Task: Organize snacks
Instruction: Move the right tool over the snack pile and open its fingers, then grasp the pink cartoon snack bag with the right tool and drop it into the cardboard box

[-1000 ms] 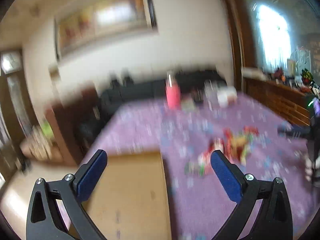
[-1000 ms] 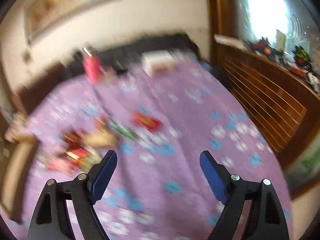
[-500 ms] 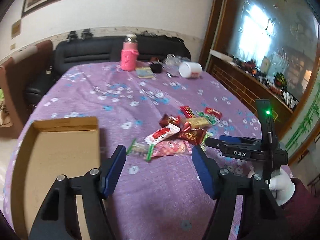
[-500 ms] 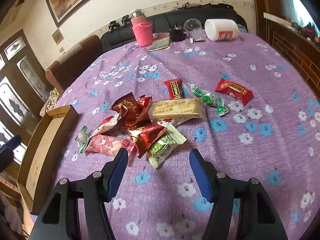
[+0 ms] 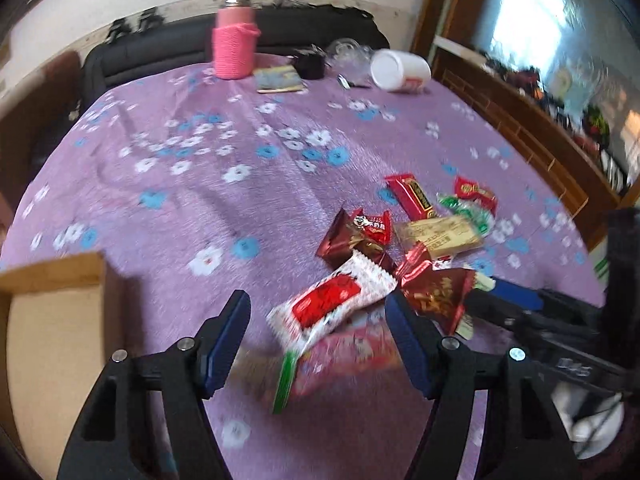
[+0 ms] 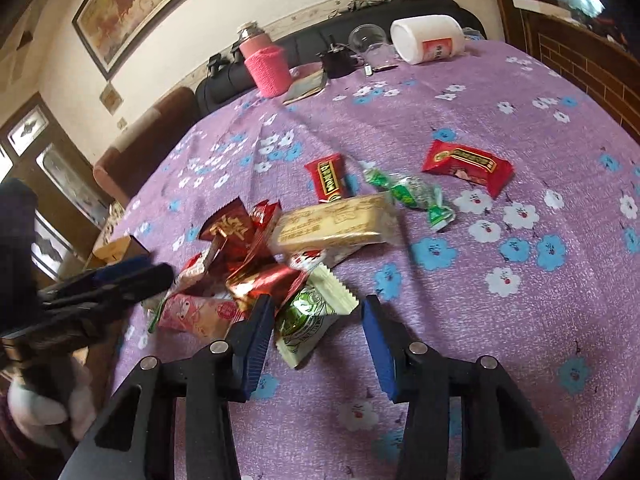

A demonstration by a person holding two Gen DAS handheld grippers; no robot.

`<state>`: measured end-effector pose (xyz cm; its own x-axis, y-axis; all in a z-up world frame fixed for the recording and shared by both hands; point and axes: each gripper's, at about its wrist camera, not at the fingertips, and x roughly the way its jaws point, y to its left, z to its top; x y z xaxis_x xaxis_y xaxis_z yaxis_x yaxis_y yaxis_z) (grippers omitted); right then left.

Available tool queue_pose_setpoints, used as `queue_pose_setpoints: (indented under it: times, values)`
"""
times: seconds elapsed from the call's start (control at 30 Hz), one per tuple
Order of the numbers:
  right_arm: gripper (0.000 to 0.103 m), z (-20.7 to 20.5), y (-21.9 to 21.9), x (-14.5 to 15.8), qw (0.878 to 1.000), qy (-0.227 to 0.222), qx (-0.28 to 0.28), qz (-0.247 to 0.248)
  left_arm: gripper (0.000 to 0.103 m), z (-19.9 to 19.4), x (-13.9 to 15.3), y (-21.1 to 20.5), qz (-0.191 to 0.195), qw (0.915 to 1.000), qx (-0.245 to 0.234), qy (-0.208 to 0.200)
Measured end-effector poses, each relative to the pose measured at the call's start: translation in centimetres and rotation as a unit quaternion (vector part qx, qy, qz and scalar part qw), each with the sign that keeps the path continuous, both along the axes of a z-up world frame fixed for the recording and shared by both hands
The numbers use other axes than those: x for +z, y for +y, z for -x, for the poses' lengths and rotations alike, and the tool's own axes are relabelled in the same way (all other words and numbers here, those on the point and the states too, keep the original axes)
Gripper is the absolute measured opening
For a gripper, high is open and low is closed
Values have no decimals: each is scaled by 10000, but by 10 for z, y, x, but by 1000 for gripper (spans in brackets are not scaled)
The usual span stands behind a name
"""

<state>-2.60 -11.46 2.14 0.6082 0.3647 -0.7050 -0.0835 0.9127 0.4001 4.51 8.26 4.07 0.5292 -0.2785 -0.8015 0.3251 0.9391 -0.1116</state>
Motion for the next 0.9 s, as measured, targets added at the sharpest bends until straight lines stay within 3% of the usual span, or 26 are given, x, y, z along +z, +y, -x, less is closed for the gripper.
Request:
queue_pose_setpoints:
  times: [0.1,0.2,0.3,0.43,0.47,0.53,0.57,0.67,0.77,0.9]
  values:
    - [49,1,-4,2,9999,-74,-63,-81,66,-5,-15,-11,-136,9994,-206,229]
    - [49,2,-8,6,9997,-135,-95,-185,32,3,-23,-15,-232,9986,-254,396]
    - [49,4,-12,9,9993,-200,-126,-286,20,21,-23,-17,-1,9970,-413,648]
    - [49,5,-16,8,9986,-168,-103,-486,23,48,-16,-17,46,9967,-519,629]
    - [49,4,-16,8,9985,-158,-54,-527,26,54,-11,-14,84,9972,-472,569]
    - [49,6,-10,11,9975,-174,245,-642,45,60,-2,-5,170,9983,-358,421]
    - [51,8,-2,15,9968,-198,481,-601,46,62,4,2,180,9991,-266,285]
    - [63,15,28,18,9910,-140,1282,-366,48,59,15,17,159,9997,-78,142]
    - [63,24,54,23,9844,-249,1737,134,50,50,23,33,273,9995,70,114]
    - [66,36,83,30,9619,-297,2652,597,63,38,26,32,132,9997,-200,47]
